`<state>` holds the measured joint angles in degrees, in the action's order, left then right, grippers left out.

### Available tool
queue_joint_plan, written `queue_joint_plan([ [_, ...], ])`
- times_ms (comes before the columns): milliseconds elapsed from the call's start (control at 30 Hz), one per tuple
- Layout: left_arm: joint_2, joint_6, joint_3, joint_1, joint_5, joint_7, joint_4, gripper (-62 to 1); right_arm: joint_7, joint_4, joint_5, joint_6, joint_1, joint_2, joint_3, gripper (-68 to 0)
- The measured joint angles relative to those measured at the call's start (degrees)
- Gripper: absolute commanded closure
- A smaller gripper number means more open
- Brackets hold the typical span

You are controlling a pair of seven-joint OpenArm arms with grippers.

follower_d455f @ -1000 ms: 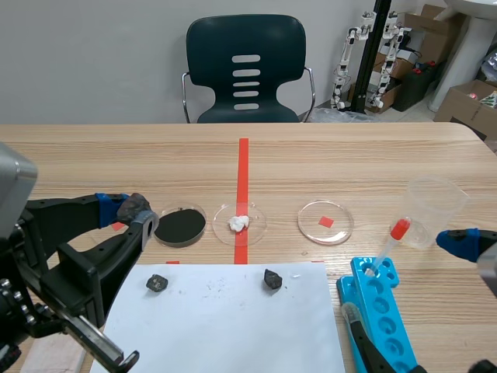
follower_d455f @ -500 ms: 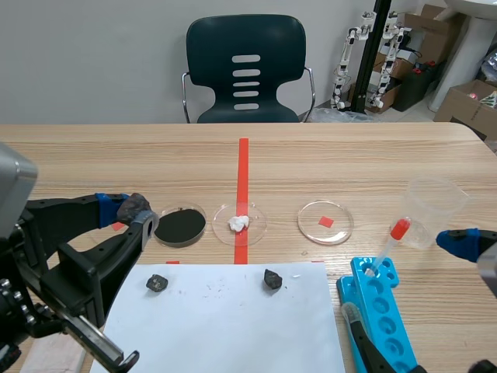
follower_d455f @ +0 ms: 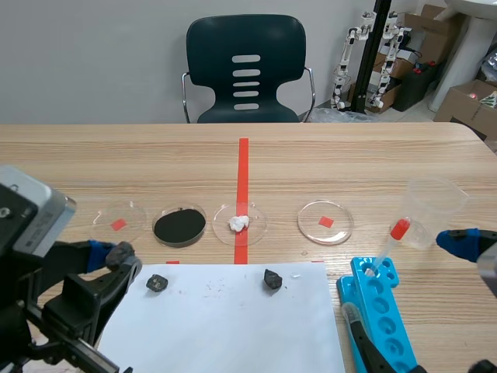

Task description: Rub the mineral on the streak plate below the first streak

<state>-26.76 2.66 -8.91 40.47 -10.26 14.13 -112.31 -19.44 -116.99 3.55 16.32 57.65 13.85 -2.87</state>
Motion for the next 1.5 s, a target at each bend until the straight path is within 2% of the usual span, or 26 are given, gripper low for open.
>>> queue_joint_plan([
  [67,0.07,1.99,-0.02,-1.18,-2.08,8.33,0.09,-14.5,0.00,0.00,0.00,0.00,0.00,-0.02,0.00,-67.9],
  [267,0.09,8.59,-0.02,-5.25,-7.61,25.64,0.09,-14.5,0.02,0.00,0.02,0.00,0.00,0.00,0.00,-67.9],
  [367,0.76,12.33,0.02,-6.56,-7.76,30.99,0.09,-14.5,0.02,0.00,0.02,0.00,0.00,-0.02,0.00,-67.9],
  [633,2.14,16.22,1.79,-9.14,-8.33,47.34,0.09,-14.5,0.02,0.00,0.02,0.00,0.00,-0.02,0.00,-67.9],
  [800,2.14,16.22,3.74,-10.58,-12.13,51.91,0.66,-14.5,0.02,0.00,0.02,0.00,0.00,-0.02,0.00,-67.9],
  [900,2.14,17.14,3.85,-12.17,-12.17,53.35,3.15,-14.5,0.02,0.00,0.02,0.00,0.00,-0.02,0.00,-67.9],
  [1033,2.14,17.25,3.85,-14.73,-14.12,53.83,7.56,-14.5,0.02,0.00,0.02,0.00,0.00,-0.02,0.00,-67.9],
  [1167,2.03,17.25,3.85,-16.28,-14.71,54.77,9.99,-14.5,0.02,0.00,0.02,0.00,0.00,-0.02,0.00,-67.9],
  [1300,0.85,17.29,3.85,-17.46,-18.23,54.66,10.80,-14.5,0.00,0.00,0.02,0.00,0.00,-0.02,0.00,-67.9],
  [1500,-0.28,17.27,3.85,-17.62,-19.17,54.38,14.05,-14.5,0.02,0.00,0.02,0.00,0.00,0.00,0.00,-67.9],
])
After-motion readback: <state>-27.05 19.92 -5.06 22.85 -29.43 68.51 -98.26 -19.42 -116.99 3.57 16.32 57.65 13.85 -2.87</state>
